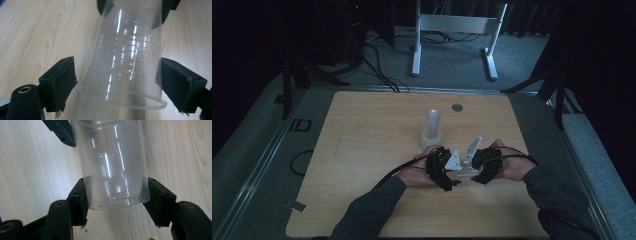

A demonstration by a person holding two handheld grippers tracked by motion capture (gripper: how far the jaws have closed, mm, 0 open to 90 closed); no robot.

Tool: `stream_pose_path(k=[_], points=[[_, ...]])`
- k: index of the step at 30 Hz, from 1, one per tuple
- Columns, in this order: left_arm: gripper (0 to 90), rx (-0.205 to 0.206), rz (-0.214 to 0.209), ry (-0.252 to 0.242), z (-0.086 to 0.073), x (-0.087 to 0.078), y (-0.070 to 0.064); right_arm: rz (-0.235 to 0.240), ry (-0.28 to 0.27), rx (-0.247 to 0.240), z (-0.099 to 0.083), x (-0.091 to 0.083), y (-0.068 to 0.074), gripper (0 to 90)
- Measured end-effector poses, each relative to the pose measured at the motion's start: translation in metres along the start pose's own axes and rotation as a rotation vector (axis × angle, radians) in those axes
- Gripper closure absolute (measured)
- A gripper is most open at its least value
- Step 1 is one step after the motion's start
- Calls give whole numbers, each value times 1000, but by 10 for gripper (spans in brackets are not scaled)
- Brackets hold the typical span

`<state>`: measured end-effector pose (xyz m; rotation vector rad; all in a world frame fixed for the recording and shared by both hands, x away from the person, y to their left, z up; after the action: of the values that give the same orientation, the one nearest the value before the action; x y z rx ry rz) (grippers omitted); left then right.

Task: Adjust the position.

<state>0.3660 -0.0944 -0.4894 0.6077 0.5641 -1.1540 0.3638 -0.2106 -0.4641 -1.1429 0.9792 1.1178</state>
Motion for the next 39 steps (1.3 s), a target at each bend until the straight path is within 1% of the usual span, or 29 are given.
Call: stream_pose_path(k=[2, 5, 6, 9, 10, 13, 14, 15, 16, 19, 21, 23, 29, 33, 34, 36, 38, 39], points=[[160, -2, 2, -2, 1, -1, 1, -7, -7, 19, -2, 0, -1, 419], [159, -7, 5, -9, 1, -1, 1, -9, -9, 25, -3, 0, -1, 419], [159, -8, 7, -11, 2, -1, 2, -12, -13, 45, -6, 1, -2, 419], [159, -10, 11, -17, 2, -2, 3, -15, -20, 62, -9, 2, -2, 419], [159, -12, 6, -20, 3, -2, 3, -20, -27, 87, -11, 3, -3, 419], [173, -16, 14, -32, 4, -3, 4, -24, -27, 102, -15, 5, -4, 419], [181, -15, 24, -40, 4, -4, 4, -24, -27, 109, -16, 6, -4, 419], [182, -19, 23, -47, 5, -4, 4, -25, -24, 115, -17, 6, -4, 419], [194, -15, 27, -53, 6, -6, 6, -26, -24, 119, -18, 7, -5, 419], [208, -25, 32, -68, 8, -8, 7, -34, -20, 134, -21, 8, -6, 419], [221, -24, 31, -70, 8, -8, 8, -33, -16, 141, -23, 8, -6, 420], [226, -41, 30, -77, 9, -9, 9, -38, -10, 158, -26, 10, -6, 419], [246, -75, 30, -102, 9, -10, 13, -50, 1, 200, -32, 15, -9, 419], [251, -92, 34, -113, 9, -11, 15, -63, -15, 229, -35, 15, -11, 419], [251, -97, 36, -116, 9, -11, 16, -66, -16, 243, -36, 15, -12, 419], [252, -112, 29, -127, 10, -13, 16, -78, -28, 254, -37, 15, -13, 419], [257, -117, 30, -134, 11, -14, 18, -87, -33, 274, -39, 15, -14, 419], [258, -117, 30, -134, 11, -14, 18, -87, -33, 274, -39, 15, -14, 419]])
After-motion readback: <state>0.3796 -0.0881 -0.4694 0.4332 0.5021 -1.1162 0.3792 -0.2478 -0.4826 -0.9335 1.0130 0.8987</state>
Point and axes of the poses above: each handheld gripper's, and its own axes: x roughly forward along the jaws, z roughly out of its top, y roughly to its left, the point moved 7 cm from there along x, roughly forward along the jaws, and after that the axes turned 9 degrees about -x, right-handed, at the moved point
